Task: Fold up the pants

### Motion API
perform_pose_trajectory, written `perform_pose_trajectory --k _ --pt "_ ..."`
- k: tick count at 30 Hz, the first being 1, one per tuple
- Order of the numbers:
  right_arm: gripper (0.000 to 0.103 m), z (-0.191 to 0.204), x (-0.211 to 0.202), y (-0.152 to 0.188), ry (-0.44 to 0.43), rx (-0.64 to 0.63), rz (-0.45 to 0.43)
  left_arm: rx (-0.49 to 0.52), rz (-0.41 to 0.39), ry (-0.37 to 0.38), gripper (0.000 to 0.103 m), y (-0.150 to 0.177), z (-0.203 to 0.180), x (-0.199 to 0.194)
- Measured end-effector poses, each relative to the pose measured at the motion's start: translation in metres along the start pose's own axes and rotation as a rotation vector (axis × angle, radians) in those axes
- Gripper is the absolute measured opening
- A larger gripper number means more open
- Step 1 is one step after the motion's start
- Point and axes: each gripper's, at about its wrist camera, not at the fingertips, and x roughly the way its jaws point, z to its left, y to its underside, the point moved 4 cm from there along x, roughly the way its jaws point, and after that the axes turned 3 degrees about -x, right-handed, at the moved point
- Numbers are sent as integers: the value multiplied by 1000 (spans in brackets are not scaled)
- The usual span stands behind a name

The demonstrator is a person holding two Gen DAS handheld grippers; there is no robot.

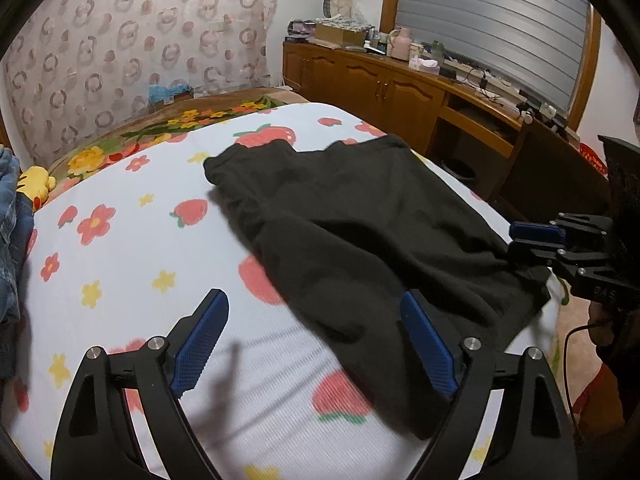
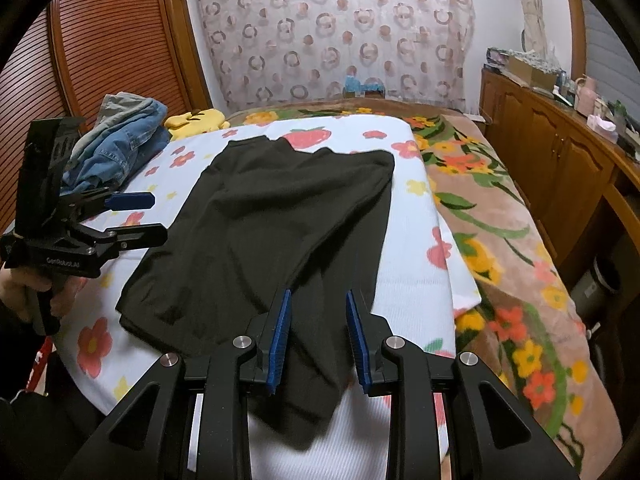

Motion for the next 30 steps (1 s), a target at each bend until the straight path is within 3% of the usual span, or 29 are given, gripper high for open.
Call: perform_pose_trajectory --k 24,30 --pt "29 6 -11 21 9 59 34 62 26 50 88 48 -34 -25" --pt "12 7 -15 21 8 41 28 85 39 40 88 53 -38 -21"
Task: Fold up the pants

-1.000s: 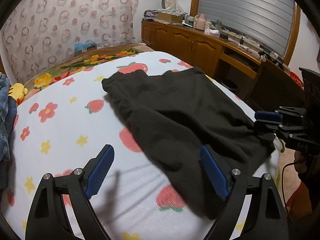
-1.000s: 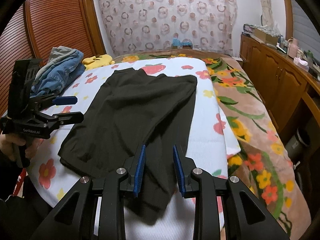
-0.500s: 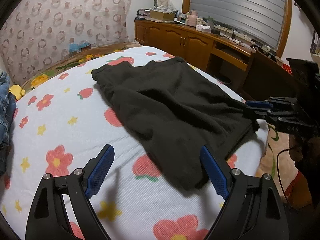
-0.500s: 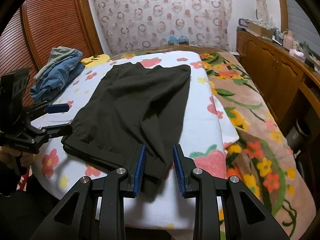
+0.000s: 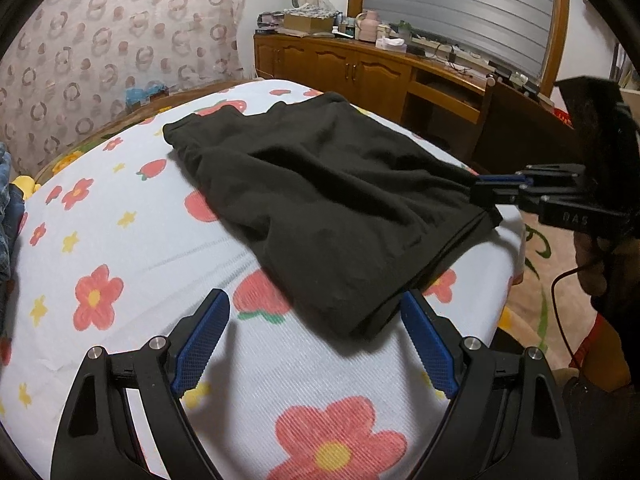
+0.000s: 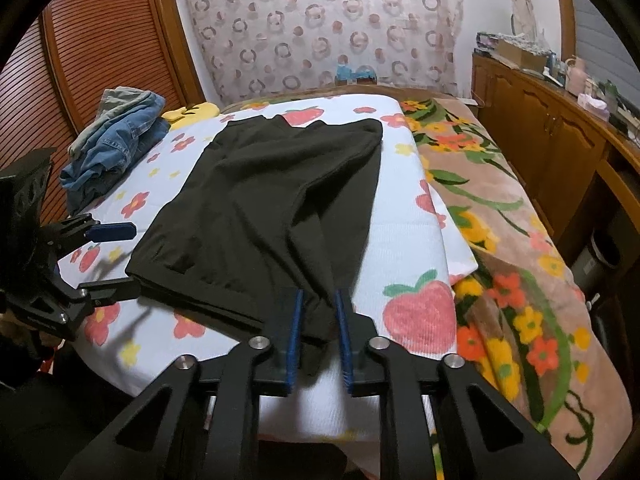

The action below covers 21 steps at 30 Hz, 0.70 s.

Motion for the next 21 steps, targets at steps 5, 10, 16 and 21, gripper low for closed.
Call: perform_pose_trajectory --k 5,10,16,21 --pt "8 0 -7 0 -6 -9 -13 25 -1 -22 82 0 -2 1" --pt "7 2 -16 0 -6 -19 -29 41 -5 -10 66 2 -5 -2" --pt "7 4 -25 0 -3 -24 -48 63 11 -17 65 5 -10 -1" --pt "7 4 -23 2 -8 -23 -35 56 -7 -21 50 2 -9 -3"
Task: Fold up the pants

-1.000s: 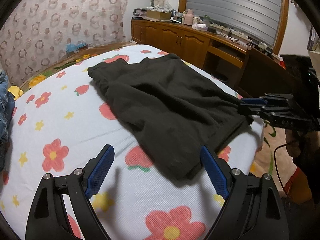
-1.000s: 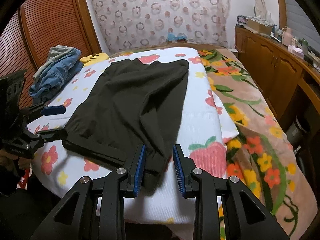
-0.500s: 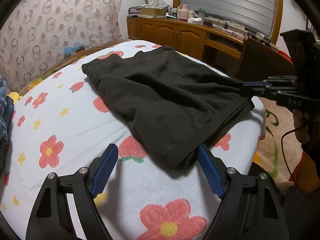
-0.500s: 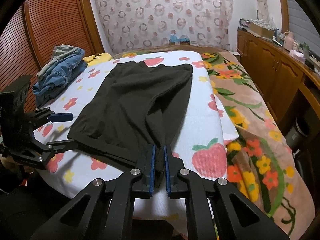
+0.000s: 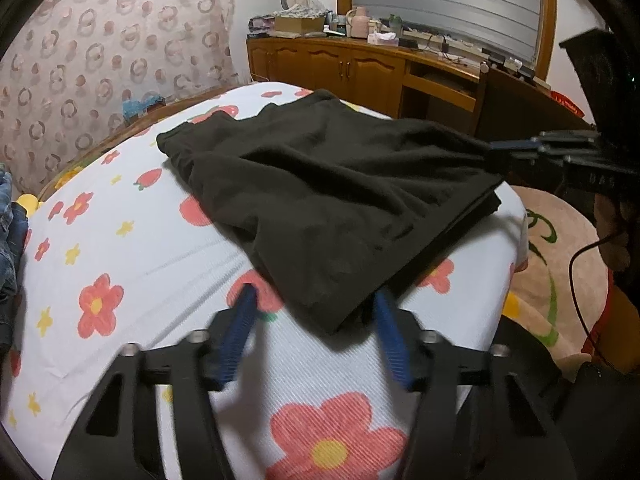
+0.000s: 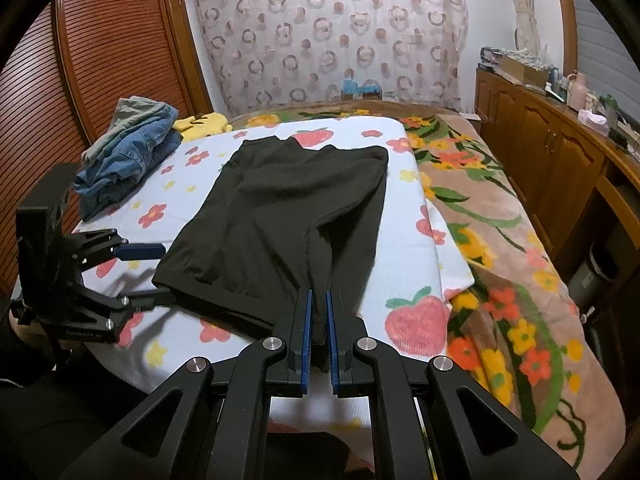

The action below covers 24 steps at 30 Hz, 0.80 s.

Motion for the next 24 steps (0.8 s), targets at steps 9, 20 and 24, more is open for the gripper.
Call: perform_pose_trajectory --k 9,20,24 --pt "7 8 1 2 -37 -3 30 -23 -47 15 11 3 0 -23" --pt "7 10 6 6 -39 1 56 -50 -6 28 9 20 4 -19" --pt "6 9 -1 3 -8 1 23 -57 -16 22 9 19 6 -23"
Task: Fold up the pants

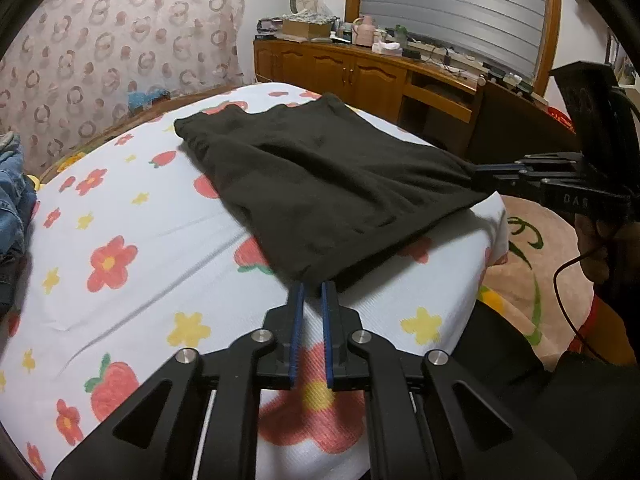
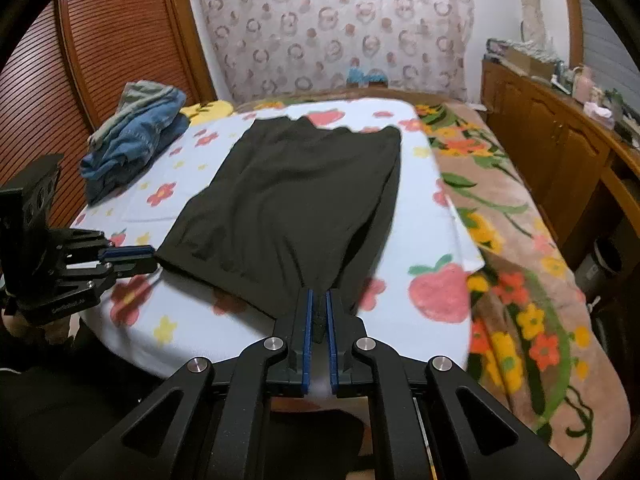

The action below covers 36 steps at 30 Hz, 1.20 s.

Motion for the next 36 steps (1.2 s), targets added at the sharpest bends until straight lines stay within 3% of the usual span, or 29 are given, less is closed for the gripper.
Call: perform_pose_trajectory --k 2,5,7,10,16,20,29,32,36 --pt "6 2 -1 2 2 -5 1 -20 -1 14 11 -1 2 -3" --pt "6 4 3 6 3 -10 17 -37 -5 20 23 -4 7 -7" --pt "6 5 5 8 -8 -4 24 -41 -16 4 45 -8 11 -8" --pt "7 1 1 4 -14 8 14 -55 -24 -4 49 -17 18 -6" --pt "16 -6 -4 -4 17 5 -24 -71 -41 -24 50 -38 28 8" --pt "29 -8 0 -9 32 3 -40 -92 -29 -14 50 -48 35 23" --pt "29 -10 35 -17 30 1 -24 -100 40 9 46 -50 37 50" --pt "29 -14 47 -19 32 12 -3 -95 52 13 40 -48 34 53" --pt "29 -17 53 -18 32 10 16 -79 50 19 17 -45 30 50"
